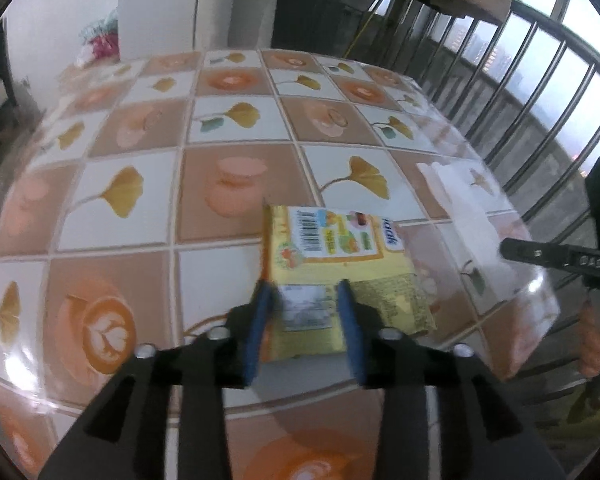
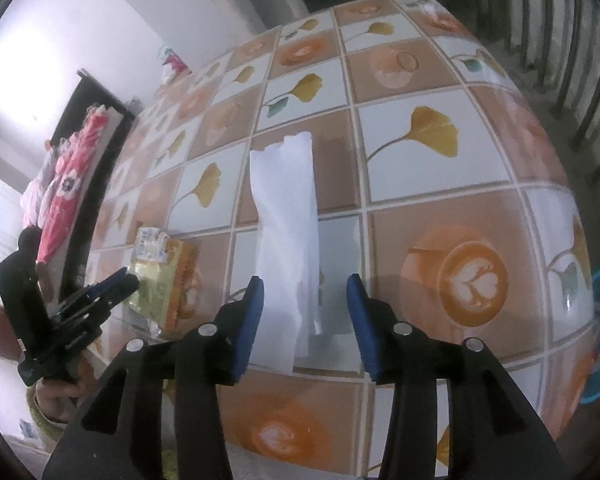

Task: Collect trash
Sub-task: 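Lift the yellow packet with the left tool while the right tool lifts the tissue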

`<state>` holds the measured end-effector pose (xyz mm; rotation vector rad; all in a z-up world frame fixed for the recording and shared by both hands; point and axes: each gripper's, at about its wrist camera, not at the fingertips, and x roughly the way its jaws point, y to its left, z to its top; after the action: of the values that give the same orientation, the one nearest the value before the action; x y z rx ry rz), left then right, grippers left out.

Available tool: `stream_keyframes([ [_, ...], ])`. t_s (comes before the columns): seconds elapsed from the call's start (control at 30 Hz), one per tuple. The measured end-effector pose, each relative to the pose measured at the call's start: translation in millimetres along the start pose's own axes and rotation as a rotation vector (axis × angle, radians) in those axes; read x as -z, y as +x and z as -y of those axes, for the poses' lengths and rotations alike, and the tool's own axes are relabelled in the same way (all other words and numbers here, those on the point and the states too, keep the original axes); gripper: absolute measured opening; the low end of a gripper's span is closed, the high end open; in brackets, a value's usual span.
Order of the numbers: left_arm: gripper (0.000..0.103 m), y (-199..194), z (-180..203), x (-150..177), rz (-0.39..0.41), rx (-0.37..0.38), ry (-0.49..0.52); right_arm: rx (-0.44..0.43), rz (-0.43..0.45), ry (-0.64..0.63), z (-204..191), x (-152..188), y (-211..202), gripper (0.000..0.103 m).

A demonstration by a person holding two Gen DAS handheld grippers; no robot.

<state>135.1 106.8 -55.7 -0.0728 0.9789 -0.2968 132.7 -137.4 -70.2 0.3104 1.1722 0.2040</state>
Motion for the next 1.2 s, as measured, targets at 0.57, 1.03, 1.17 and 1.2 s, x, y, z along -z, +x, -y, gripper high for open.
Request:
stream_keyframes([
  [0.57,0.053,-20,-46,-9,0.119,0.078,-0.205,0.014,0.006,-0.019,-2,-4,8,0.045],
  [1.03,0.053,11,-6,-4,0.066,-0.141,0.096,0.024,0.015,-0.018,-3,-5,9,0.045],
  [1.17,0.049,12,-1,-2,0.074,-0.153,0.134,0.038,0.025,-0.022,-5,-6,11,0.046],
  [1.2,0.047,13,0,-2,0.073,-0.153,0.138,0.041,0.028,-0.023,-5,-6,11,0.047],
])
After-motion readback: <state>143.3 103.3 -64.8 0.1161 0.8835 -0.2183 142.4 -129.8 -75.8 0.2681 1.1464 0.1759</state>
